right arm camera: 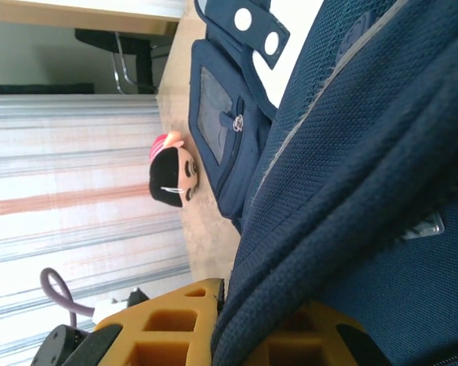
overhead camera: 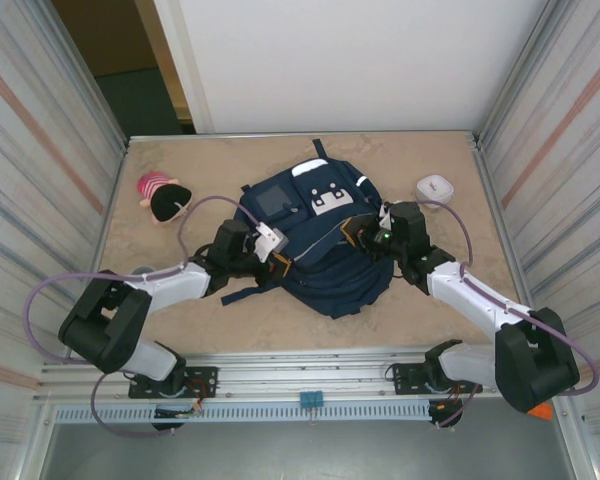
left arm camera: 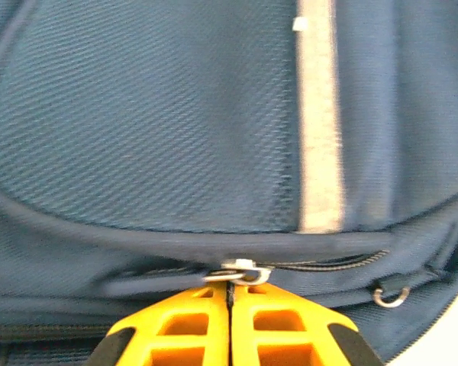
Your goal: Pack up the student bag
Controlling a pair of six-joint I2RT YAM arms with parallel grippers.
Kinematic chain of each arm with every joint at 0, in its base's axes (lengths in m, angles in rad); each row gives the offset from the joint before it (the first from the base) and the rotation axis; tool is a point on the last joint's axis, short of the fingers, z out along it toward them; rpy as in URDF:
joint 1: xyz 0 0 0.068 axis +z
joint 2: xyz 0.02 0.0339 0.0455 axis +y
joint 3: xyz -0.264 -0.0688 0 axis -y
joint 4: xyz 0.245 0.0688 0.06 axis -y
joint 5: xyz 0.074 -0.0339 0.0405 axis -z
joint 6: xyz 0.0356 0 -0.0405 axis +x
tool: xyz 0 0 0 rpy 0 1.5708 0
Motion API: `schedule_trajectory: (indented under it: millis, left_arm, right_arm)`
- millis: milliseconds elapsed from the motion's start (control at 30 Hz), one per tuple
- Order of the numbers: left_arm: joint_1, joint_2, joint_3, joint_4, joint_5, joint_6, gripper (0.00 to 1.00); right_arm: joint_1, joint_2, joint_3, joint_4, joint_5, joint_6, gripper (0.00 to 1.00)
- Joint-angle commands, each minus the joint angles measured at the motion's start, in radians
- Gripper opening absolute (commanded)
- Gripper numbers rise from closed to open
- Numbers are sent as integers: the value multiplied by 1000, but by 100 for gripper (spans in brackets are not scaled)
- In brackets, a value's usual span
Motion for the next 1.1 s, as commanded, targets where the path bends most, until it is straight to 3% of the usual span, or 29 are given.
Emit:
schedule_trajectory:
  millis: [0,133,233,400,600,733,800,900,1067]
  left_arm:
    - [-21,-45,-4,6,49,11,0]
    - [-26,-62,-25,1,21,-7,0]
    - [-32,-73,-38,4,14,-17,0]
    - [-38,-80,-53,4,8,-28,0]
    - [-24,-128,-79,-12,-34,-28,1]
    - [2,-189,-100,-31,-136,23,49]
    - [18,-211,-106,-29,-166,75,65]
    - [62,-201,-95,-29,-137,121,75]
    - [82,-101,-44,-11,-60,177,75]
  right_arm:
    - [7,9,31,5,2,-28,12]
    - [27,-8,14,-37,6,-27,42]
    - [76,-29,-23,-51,27,-10,50]
    - [154,-36,-85,-7,80,39,46]
    - [173,21,-74,66,94,52,23]
    - [171,41,-31,74,82,30,12]
    - [170,44,-12,64,77,19,11]
    - [165,41,9,57,71,6,10]
    - [155,41,22,54,60,-2,7]
